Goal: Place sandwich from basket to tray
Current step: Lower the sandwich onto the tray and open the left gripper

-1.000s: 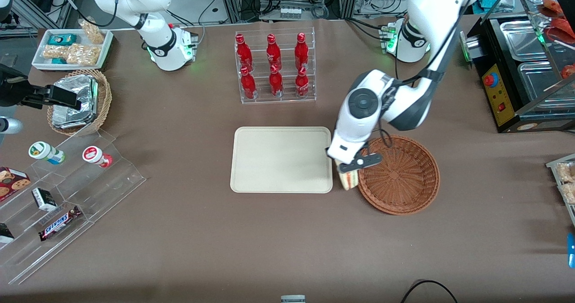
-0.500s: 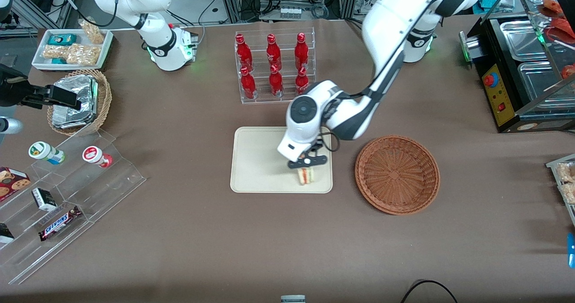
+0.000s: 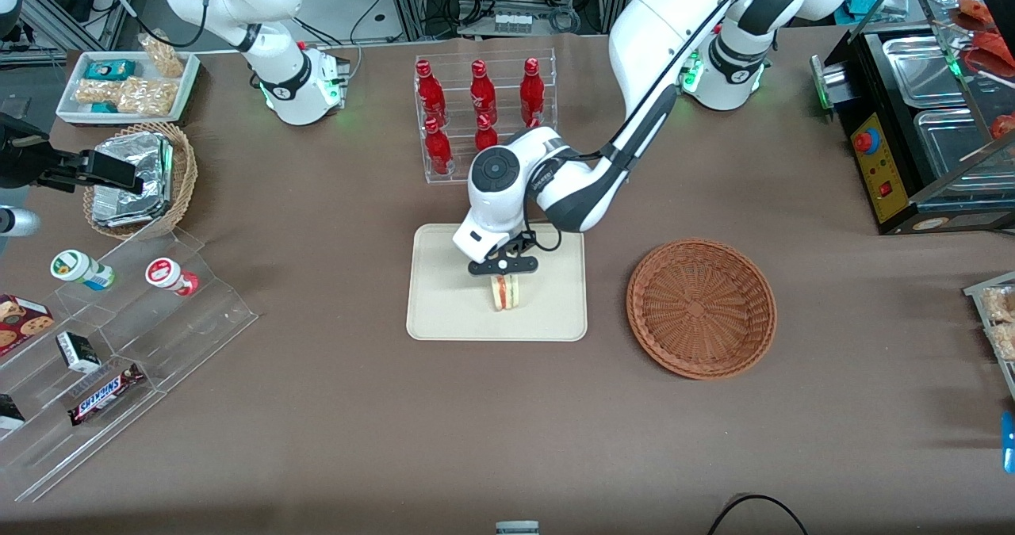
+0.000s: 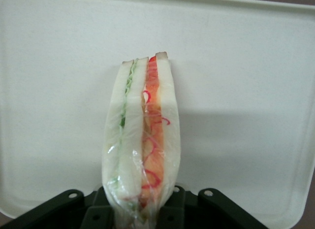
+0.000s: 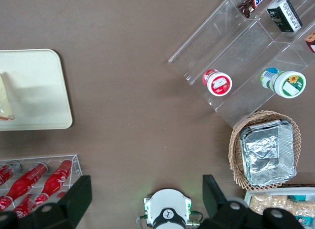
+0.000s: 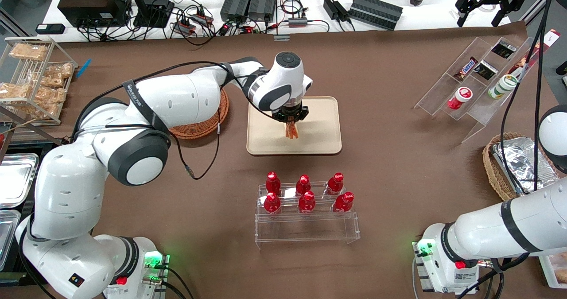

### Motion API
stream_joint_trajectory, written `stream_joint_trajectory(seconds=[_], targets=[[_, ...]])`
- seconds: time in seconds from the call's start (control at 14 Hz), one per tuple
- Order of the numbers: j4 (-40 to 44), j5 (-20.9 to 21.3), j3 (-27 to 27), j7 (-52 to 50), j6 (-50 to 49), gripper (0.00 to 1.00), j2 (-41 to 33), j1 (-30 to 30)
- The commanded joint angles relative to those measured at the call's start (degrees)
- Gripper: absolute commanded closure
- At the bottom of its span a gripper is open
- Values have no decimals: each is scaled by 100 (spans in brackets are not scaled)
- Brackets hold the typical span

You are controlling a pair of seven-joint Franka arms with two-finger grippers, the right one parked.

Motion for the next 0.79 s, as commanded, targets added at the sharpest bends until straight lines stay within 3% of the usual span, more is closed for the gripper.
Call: stream_joint_trajectory(seconds=[0.0,0.07,0.36,0.71], targets=[[148,111,81,-88,72,21,126,-162],[157,137,116,-96,20,0,82,-162],[148,103,537,-290,-549,0,-522,-92],[69,6,582,190,-2331,0,-1876,951]])
